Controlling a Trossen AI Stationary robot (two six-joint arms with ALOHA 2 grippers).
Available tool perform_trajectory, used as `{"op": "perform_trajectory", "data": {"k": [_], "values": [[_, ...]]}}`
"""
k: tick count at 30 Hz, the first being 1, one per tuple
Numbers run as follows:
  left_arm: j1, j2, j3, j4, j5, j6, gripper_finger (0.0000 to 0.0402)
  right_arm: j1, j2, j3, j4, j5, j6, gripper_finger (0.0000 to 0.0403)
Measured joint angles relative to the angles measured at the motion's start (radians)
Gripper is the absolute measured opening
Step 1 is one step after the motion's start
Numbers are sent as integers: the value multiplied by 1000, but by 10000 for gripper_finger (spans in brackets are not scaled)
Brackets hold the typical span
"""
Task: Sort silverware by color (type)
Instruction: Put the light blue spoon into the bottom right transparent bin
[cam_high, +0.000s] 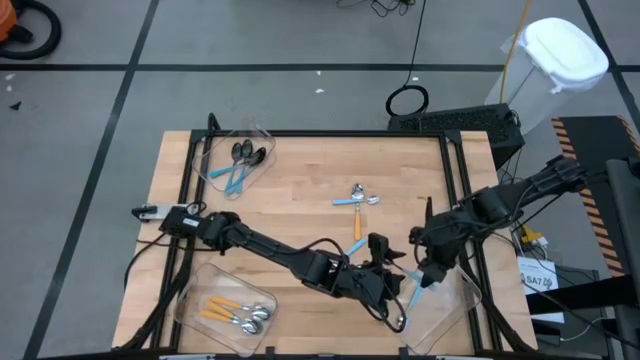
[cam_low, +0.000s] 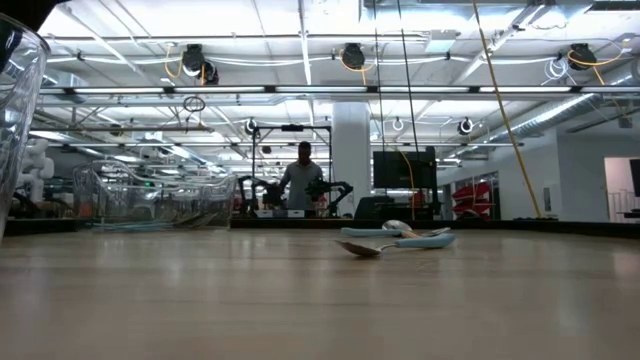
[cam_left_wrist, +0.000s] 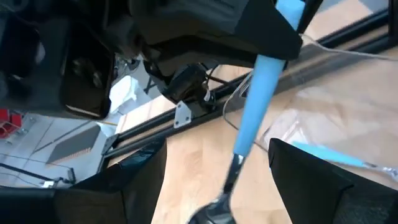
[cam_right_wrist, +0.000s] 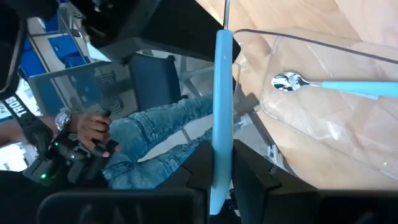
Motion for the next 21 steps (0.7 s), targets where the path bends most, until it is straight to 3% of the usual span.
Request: {"op": "perform_trajectory", "data": {"k": [9,15,21], "values": [[-7,6,0,-142,23,-5,192,-2,49,0,41,-23,-4,36],[-28,6,0,-149,23,-3,119,-2,68,0,41,-28,-8,36],[-40,6,0,-158,21,-41,70,-2,84,0,41,-27,-11,36]]}}
